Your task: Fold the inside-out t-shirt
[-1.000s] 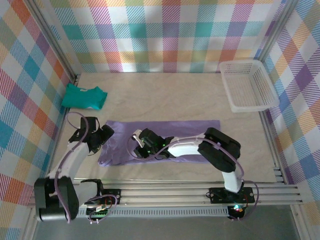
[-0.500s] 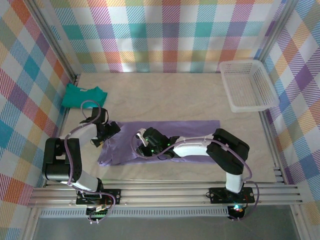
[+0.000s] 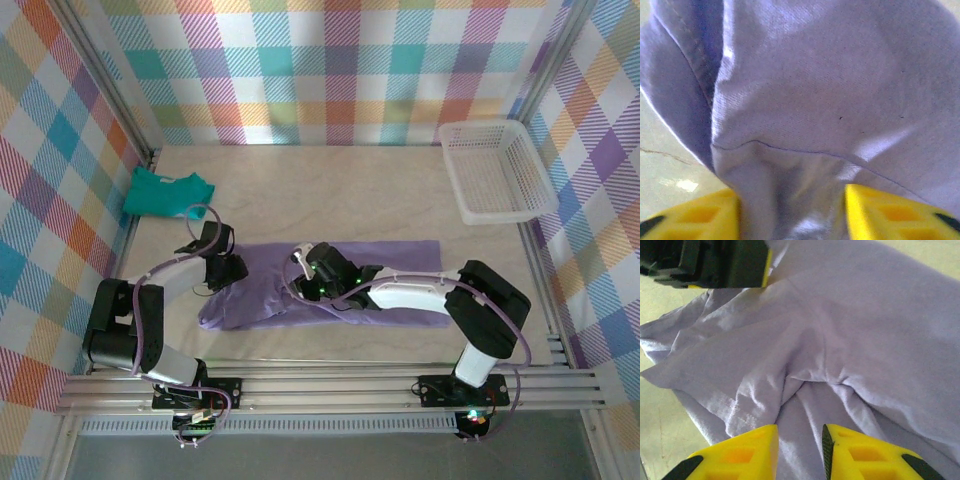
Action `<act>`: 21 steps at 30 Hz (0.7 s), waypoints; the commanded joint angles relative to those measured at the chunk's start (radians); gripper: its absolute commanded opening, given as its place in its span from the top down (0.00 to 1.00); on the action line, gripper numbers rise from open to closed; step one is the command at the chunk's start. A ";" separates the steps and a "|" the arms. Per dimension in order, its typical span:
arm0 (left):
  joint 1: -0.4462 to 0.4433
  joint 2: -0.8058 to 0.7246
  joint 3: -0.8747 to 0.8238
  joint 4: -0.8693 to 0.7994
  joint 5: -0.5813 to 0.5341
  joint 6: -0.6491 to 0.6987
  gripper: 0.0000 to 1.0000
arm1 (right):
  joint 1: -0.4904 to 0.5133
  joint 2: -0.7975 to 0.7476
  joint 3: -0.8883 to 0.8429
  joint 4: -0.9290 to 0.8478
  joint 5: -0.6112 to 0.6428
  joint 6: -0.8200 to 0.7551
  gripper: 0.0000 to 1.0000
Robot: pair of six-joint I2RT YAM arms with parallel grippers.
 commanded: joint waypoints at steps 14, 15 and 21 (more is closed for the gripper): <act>-0.026 -0.146 -0.093 0.151 0.170 -0.046 1.00 | -0.033 -0.146 -0.089 -0.103 0.095 -0.029 0.71; -0.022 -0.165 -0.072 0.107 0.134 -0.042 1.00 | -0.044 -0.169 -0.100 -0.111 0.100 -0.033 0.71; 0.073 -0.172 0.077 -0.170 -0.041 0.005 1.00 | -0.122 -0.312 -0.155 -0.151 0.113 -0.063 0.70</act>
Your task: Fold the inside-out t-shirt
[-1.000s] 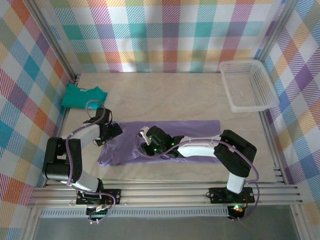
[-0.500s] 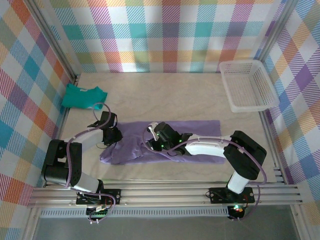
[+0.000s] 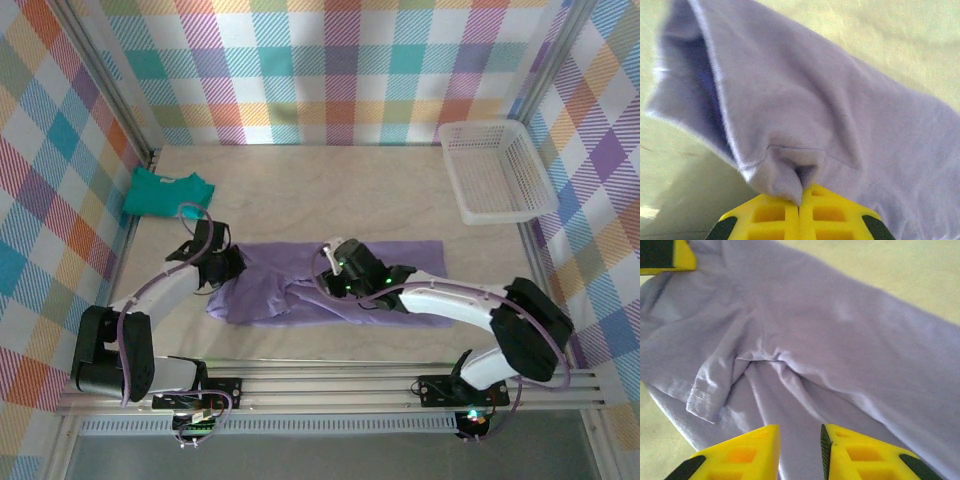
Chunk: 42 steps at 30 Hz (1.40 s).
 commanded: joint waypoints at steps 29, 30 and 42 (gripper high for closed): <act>-0.446 0.276 0.715 -0.677 -0.488 -0.052 1.00 | -0.332 -0.411 -0.166 -0.241 -0.031 0.006 0.73; -0.484 0.309 0.735 -0.654 -0.443 -0.080 1.00 | -0.338 -0.418 -0.166 -0.248 -0.029 0.005 0.73; -0.642 0.593 1.075 -0.608 -0.204 -0.075 0.40 | -0.377 -0.531 -0.210 -0.316 0.042 0.065 0.66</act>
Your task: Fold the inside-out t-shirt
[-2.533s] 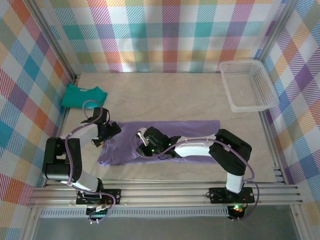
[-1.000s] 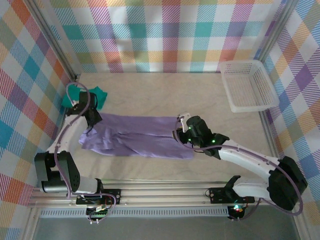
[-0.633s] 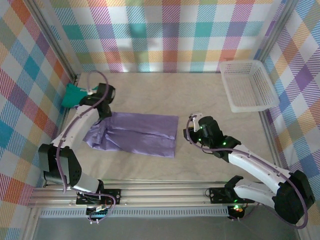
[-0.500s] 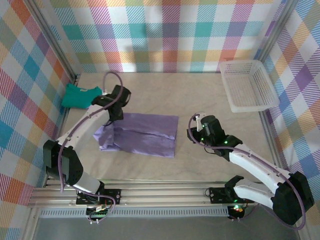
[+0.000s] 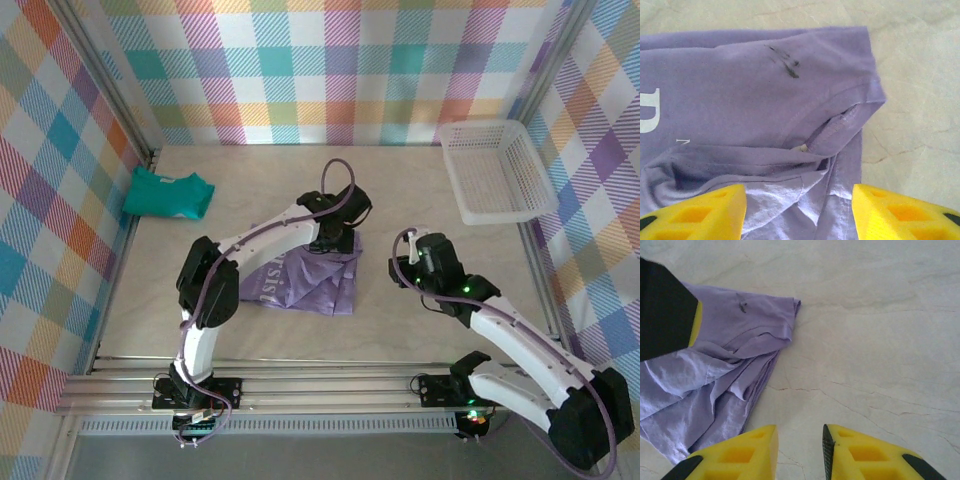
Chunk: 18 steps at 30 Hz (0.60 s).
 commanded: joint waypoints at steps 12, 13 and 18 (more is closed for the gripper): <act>0.265 -0.412 -0.620 0.439 0.315 0.056 0.22 | 0.002 0.537 0.226 0.242 -0.238 0.180 0.45; 0.265 -0.371 -0.611 0.452 0.335 0.069 0.22 | 0.002 0.574 0.254 0.236 -0.244 0.181 0.45; 0.217 -0.301 -0.633 0.574 0.462 0.074 0.22 | -0.022 0.596 0.276 0.185 -0.217 0.166 0.44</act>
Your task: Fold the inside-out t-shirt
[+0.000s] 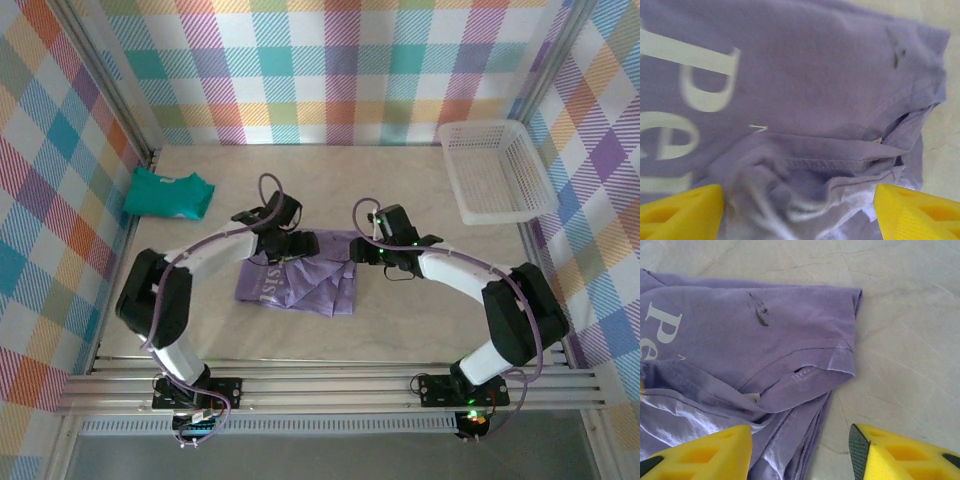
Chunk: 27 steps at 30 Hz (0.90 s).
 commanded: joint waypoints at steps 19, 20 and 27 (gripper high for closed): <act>0.039 -0.301 -0.199 0.123 0.202 0.055 0.24 | 0.071 -0.379 -0.211 -0.054 -0.090 0.117 0.48; 0.129 -0.275 -0.194 0.107 0.204 0.008 0.24 | 0.145 -0.356 -0.209 -0.025 -0.084 0.139 0.48; 0.344 0.003 -0.110 0.113 0.160 -0.005 0.29 | 0.345 -0.035 -0.127 0.091 -0.138 0.330 0.63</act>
